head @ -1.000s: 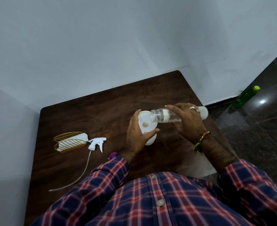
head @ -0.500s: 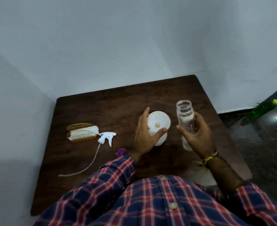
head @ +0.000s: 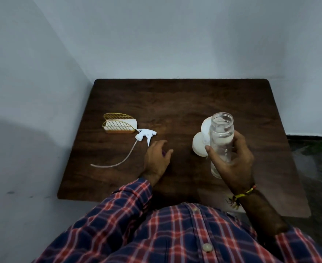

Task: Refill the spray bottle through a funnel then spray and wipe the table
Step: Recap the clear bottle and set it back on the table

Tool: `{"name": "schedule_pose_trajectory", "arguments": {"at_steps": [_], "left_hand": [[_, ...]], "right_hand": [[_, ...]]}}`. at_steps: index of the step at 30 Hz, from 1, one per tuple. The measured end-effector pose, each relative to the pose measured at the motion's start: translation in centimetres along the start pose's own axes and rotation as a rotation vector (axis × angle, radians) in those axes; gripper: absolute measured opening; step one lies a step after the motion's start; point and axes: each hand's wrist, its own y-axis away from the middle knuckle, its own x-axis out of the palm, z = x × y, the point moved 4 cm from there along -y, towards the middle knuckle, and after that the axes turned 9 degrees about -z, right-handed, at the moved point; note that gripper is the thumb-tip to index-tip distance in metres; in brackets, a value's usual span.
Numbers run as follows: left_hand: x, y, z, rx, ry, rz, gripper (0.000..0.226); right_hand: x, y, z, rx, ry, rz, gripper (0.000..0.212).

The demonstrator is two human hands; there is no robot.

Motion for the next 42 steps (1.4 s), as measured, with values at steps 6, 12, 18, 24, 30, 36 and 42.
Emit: {"name": "schedule_pose_trajectory", "arguments": {"at_steps": [6,12,18,24,30,36,42], "left_hand": [[2.4,-0.4,3.1,0.204,-0.344,0.350,0.074],[2.3,-1.2,3.3,0.226,-0.266,0.261,0.059],[-4.9,-3.9,-3.1,-0.112,0.643,-0.085,0.046],[-13.4,-5.6,-11.7,-0.010,1.275,-0.094,0.030],[-16.1,-5.6,-14.6,0.061,1.261,-0.169,0.048],[-16.4,-5.2,-14.4,0.055,1.168,-0.223,0.048],[-16.9,-5.0,-14.5,0.127,1.063,-0.218,0.044]], "right_hand": [[2.6,1.2,2.2,0.015,0.010,0.072,0.064],[3.9,0.9,3.6,0.054,-0.040,0.097,0.057],[4.8,-0.4,4.4,0.136,-0.136,0.119,0.043],[6.6,-2.2,5.9,0.183,-0.213,0.190,0.044],[8.0,-4.4,7.6,0.136,-0.237,0.209,0.053],[8.0,-5.1,8.9,0.047,-0.213,0.182,0.057],[8.0,-5.3,10.1,0.022,-0.192,0.165,0.055]]}}
